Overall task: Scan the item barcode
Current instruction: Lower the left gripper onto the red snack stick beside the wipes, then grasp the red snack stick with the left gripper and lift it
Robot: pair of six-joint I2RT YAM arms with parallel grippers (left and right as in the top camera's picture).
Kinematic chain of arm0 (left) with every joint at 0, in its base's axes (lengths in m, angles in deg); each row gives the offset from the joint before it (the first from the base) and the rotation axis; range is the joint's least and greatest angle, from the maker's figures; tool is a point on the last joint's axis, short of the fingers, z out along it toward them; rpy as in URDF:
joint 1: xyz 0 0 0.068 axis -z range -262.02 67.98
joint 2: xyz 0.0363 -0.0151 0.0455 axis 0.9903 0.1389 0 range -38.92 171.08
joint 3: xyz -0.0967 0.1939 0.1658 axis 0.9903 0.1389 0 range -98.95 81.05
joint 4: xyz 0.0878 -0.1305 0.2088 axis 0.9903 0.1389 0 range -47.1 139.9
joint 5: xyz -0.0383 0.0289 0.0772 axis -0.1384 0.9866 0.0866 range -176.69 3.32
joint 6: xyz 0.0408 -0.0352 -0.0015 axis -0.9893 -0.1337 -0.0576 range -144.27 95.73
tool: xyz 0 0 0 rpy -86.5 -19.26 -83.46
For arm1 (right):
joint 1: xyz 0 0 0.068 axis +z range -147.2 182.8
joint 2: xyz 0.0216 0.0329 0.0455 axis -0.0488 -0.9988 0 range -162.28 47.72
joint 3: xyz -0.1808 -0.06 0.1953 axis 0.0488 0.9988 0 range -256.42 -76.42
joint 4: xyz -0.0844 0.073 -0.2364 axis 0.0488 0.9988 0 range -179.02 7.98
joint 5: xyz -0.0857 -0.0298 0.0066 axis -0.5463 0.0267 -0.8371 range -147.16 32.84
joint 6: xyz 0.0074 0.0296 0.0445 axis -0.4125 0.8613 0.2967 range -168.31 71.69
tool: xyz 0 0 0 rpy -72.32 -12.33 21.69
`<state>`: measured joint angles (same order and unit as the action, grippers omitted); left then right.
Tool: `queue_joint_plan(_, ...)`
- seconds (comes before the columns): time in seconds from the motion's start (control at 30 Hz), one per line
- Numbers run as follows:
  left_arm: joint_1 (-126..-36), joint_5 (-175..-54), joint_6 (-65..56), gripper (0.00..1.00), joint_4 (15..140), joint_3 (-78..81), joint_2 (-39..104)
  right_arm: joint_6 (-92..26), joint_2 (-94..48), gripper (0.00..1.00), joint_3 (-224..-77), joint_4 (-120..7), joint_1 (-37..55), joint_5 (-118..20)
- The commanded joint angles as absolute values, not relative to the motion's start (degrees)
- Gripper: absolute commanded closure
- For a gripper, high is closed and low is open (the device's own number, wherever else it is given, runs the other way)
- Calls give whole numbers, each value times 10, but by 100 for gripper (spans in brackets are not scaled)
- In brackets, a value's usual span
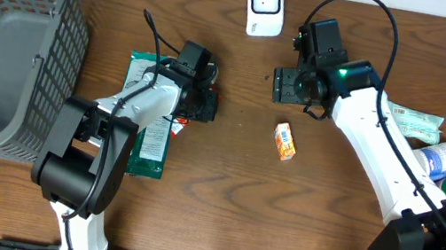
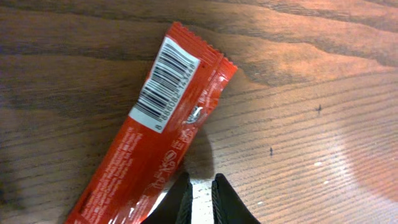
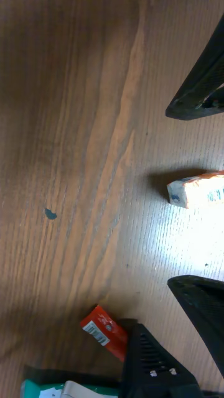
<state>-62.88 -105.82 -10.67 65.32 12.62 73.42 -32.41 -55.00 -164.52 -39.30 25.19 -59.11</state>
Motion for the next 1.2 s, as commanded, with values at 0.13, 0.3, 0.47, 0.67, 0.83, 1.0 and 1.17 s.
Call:
queue_joint_plan(0.13,-632,-978,-111,71,711,70,675,-325,-555,24,-1644,-388,249,-597)
queue_joint_plan(0.3,-651,-962,-183,58,773,70,648,-325,-555,24,-1644,-388,249,-597)
queue_joint_plan(0.47,-674,-962,-224,58,804,86,653,-325,-555,24,-1644,-388,249,-597)
queue_joint_plan(0.67,-683,-974,-259,58,811,105,665,-325,-555,24,-1644,-388,249,-597)
queue_joint_plan(0.83,-683,-1037,-299,58,813,106,669,-325,-555,24,-1644,-388,249,-597)
queue_joint_plan(1.0,-682,-1036,-301,58,810,106,674,-325,-555,24,-1644,-388,249,-597)
queue_joint_plan(1.17,-682,-1036,-301,58,799,108,697,-325,-555,24,-1644,-388,249,-597)
